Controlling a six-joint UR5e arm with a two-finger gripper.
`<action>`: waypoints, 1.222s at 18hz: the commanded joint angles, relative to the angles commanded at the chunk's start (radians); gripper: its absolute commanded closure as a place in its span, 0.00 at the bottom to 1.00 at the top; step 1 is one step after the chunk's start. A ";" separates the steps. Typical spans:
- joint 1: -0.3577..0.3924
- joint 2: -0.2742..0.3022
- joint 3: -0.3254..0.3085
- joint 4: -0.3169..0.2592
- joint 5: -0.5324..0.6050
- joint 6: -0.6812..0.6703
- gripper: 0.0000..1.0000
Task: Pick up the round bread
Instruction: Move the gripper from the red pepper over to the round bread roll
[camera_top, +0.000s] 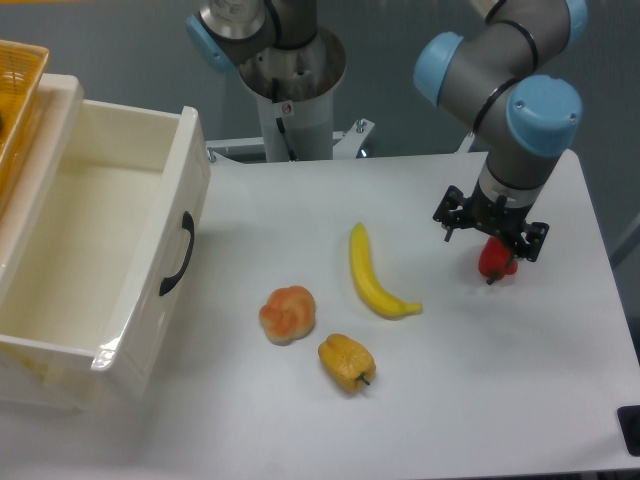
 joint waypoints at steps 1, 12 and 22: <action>0.000 -0.002 0.000 -0.001 0.000 -0.005 0.00; -0.101 0.018 -0.159 0.037 -0.003 -0.443 0.00; -0.331 0.006 -0.186 0.038 -0.032 -0.653 0.00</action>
